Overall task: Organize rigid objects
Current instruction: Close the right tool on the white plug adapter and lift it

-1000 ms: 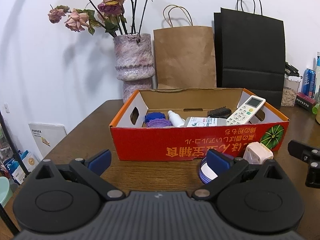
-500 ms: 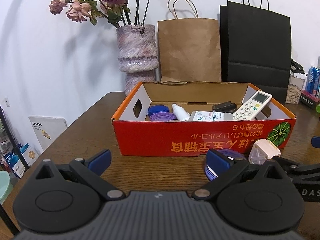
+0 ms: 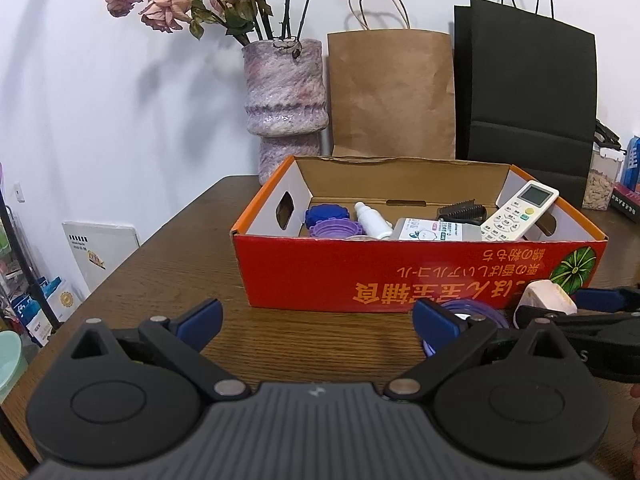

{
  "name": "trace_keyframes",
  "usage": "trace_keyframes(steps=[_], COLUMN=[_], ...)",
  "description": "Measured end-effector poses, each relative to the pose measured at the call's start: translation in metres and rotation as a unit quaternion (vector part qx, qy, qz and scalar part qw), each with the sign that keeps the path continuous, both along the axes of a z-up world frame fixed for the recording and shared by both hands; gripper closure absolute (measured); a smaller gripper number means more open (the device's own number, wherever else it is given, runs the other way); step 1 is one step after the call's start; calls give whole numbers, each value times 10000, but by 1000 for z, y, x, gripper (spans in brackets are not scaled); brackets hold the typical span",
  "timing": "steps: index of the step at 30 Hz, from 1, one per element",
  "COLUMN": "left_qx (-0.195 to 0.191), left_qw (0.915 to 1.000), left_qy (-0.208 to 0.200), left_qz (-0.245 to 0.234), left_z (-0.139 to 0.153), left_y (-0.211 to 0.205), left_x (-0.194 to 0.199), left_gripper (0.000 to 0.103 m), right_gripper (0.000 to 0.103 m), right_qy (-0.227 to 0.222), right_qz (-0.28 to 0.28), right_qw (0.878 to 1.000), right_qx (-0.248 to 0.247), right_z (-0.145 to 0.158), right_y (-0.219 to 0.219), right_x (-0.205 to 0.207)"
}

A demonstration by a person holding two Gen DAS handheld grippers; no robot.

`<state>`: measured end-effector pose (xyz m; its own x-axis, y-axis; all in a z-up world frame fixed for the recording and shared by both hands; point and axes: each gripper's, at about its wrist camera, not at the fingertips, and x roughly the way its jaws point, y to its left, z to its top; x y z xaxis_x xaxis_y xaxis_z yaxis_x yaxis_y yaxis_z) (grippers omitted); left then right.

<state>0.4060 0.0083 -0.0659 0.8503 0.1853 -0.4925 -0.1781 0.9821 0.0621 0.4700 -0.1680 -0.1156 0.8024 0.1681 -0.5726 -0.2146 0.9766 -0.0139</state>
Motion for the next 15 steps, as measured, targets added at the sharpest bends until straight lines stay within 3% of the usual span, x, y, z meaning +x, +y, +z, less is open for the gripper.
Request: trace_keyframes(steps=[1,3,4,15], left_qx=[4,3,2,-35], left_qw=[10000,10000,10000,10000], left_qy=[-2,-14,-16,-56], left_qz=[-7,-11,-8,-44], left_z=[0,0,1,2], left_y=[0,0,0,-1], left_x=[0,0,0,-2], left_gripper=[0,0,0,0], right_gripper=[44,66,71,72], right_qy=[32,101,142,-81], right_qz=[29,125,156,61], right_qw=[10000,9999,9997,9998], right_qx=[1,24,75,152], right_z=[-1,-3,-4,0], right_y=[1,4,4,-3], right_x=[2,4,5,-6])
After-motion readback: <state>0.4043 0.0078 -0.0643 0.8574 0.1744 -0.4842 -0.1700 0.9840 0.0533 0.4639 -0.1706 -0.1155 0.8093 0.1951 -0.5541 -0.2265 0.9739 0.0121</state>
